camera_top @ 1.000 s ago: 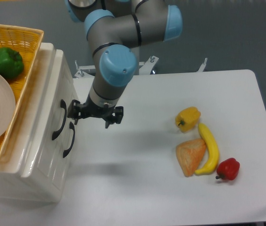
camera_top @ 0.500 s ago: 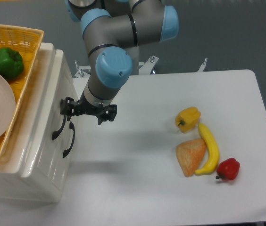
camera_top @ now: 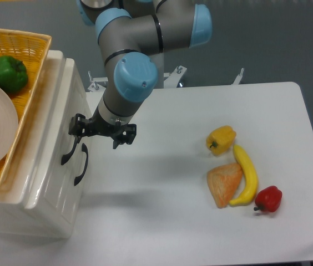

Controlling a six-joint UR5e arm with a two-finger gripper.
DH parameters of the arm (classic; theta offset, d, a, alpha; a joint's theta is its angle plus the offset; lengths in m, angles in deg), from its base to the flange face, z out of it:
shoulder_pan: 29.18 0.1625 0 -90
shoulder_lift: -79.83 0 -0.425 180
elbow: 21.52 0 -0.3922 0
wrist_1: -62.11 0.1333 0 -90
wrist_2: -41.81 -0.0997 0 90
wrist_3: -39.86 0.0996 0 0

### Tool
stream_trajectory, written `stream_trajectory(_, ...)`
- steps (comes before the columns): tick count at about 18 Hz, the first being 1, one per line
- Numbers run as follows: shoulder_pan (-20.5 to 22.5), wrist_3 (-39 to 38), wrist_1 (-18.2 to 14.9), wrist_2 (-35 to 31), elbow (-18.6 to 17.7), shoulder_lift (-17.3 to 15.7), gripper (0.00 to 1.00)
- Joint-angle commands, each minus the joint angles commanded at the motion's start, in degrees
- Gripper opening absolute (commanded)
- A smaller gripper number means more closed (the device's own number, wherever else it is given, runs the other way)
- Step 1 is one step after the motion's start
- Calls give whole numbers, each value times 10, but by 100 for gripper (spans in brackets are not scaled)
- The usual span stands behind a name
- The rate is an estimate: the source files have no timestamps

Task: Slide the top white drawer open

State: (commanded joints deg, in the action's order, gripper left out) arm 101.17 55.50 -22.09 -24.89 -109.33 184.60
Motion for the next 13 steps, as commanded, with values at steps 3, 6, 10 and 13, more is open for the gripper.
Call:
stream_trajectory(3,-6,0,1,-1,-2,2,100)
stream_trajectory(6,-8,0,1,-1,-2,2,100)
stream_trajectory(10,-11,11,1,-1,-3,2,100)
stream_trajectory(13,-11,13,1,-2,-3,2,100)
